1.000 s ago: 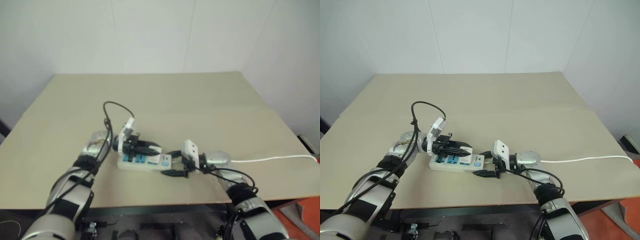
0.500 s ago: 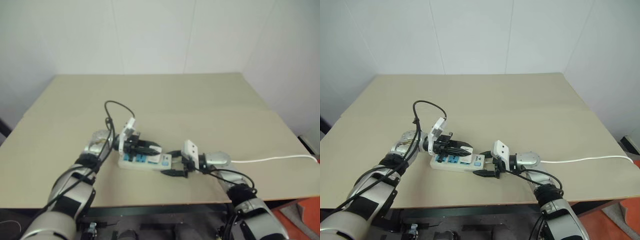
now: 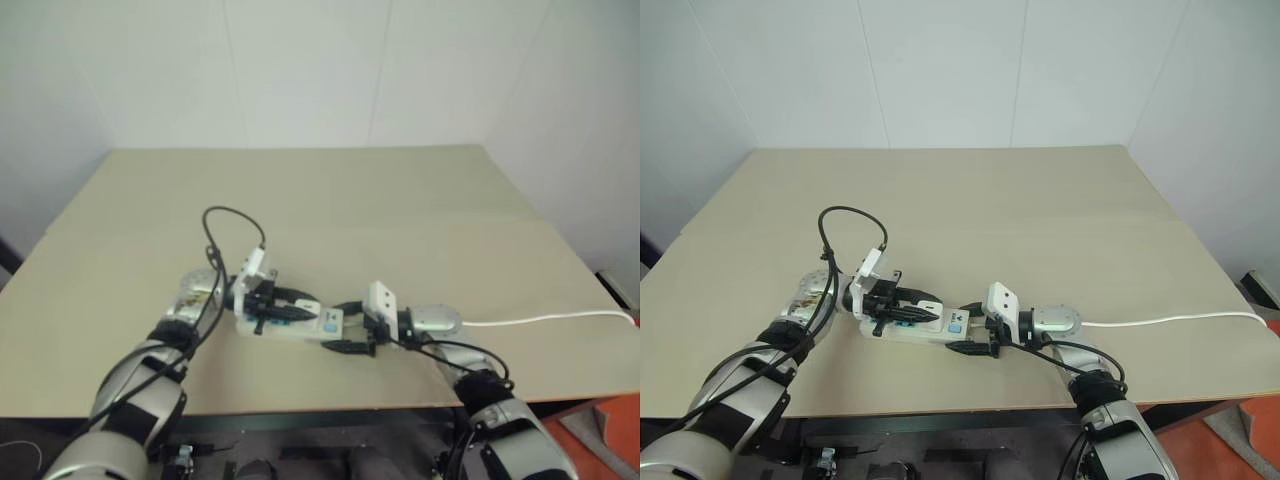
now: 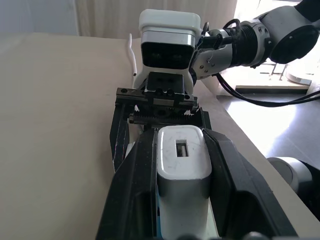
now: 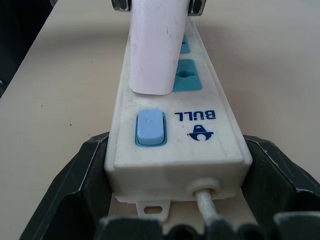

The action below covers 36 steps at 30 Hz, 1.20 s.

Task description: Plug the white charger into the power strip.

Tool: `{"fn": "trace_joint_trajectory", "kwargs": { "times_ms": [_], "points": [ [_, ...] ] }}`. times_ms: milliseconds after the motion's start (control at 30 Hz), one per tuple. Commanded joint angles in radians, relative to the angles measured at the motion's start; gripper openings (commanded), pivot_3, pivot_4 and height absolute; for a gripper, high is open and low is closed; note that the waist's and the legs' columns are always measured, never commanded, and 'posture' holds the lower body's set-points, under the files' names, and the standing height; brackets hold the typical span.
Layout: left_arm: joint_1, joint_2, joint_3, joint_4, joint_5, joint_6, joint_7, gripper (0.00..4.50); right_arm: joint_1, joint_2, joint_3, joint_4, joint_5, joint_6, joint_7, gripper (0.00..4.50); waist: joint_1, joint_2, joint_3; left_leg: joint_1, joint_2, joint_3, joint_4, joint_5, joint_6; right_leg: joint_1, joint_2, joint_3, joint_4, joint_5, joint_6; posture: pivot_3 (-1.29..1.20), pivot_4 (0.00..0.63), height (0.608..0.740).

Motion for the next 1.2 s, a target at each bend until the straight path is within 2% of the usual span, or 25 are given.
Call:
{"fn": "trace_joint_trajectory", "kwargs": {
  "times_ms": [33,400,567,800,833,933,1100,1133,1200],
  "points": [
    [0.046,0.031,-0.025,0.057,0.051,-0.039,-0.002,1.01,0.023,-0.013,0.014,-0.001,-0.023,0.002,-0.004,3.44,0.000,0.000,0.000,0.000,0.000,0.000,0.000,0.000,0.000,0.000,0.000,0.000,0.000,0.000,0.000,0.00,0.150,0.740],
    [0.071,0.024,-0.041,0.172,0.186,-0.184,-0.002,1.01,0.034,-0.018,0.010,-0.018,-0.020,0.008,-0.009,3.44,0.006,0.003,-0.010,0.005,0.000,0.000,-0.001,0.000,0.000,0.004,0.000,0.000,0.000,-0.001,-0.001,0.00,0.150,0.740],
    [0.062,0.009,-0.014,0.190,0.184,-0.157,-0.002,1.01,0.037,-0.017,0.012,-0.022,-0.022,0.007,-0.015,3.44,0.010,0.003,-0.010,0.015,0.000,0.000,-0.004,0.000,0.000,0.014,0.000,0.000,-0.005,-0.003,-0.003,0.00,0.150,0.740],
    [0.059,-0.001,0.016,0.210,0.218,-0.164,-0.002,1.01,0.041,-0.016,0.015,-0.026,-0.028,0.009,-0.022,3.44,0.015,0.003,-0.012,0.019,0.000,0.000,-0.005,0.000,0.000,0.017,0.000,0.000,-0.005,-0.003,-0.003,0.00,0.150,0.740],
    [0.060,-0.003,0.023,0.212,0.221,-0.170,-0.002,1.72,0.041,-0.016,0.015,-0.026,-0.029,0.009,-0.023,3.44,0.015,0.003,-0.012,0.019,0.000,0.000,-0.005,0.000,0.000,0.017,0.000,0.000,-0.005,-0.003,-0.003,0.00,0.150,0.740],
    [0.060,-0.009,0.049,0.220,0.238,-0.174,-0.002,2.52,0.041,-0.016,0.016,-0.028,-0.029,0.010,-0.025,3.44,0.010,0.004,-0.013,0.018,0.000,0.000,-0.007,0.000,0.000,0.016,0.000,0.000,-0.005,-0.004,-0.004,0.00,0.150,0.740],
    [0.054,-0.009,0.088,0.226,0.254,-0.174,-0.002,4.19,0.037,-0.012,0.017,-0.021,-0.030,0.011,-0.029,3.44,0.010,0.004,-0.013,0.018,0.000,0.001,-0.007,0.000,0.000,0.016,0.000,0.000,-0.006,-0.004,-0.004,0.00,0.150,0.740],
    [0.053,-0.007,0.090,0.226,0.260,-0.177,-0.002,4.48,0.036,-0.012,0.018,-0.019,-0.031,0.011,-0.029,3.44,0.010,0.004,-0.013,0.018,0.000,0.001,-0.007,0.000,0.000,0.016,0.000,0.000,-0.006,-0.004,-0.004,0.00,0.150,0.740],
    [0.054,0.000,0.094,0.220,0.261,-0.176,-0.002,4.48,0.035,-0.011,0.019,-0.014,-0.034,0.006,-0.032,3.44,0.009,0.004,-0.013,0.018,0.000,0.001,-0.008,0.000,0.000,0.016,0.000,0.000,-0.006,-0.004,-0.004,0.00,0.150,0.740]
  ]
}}
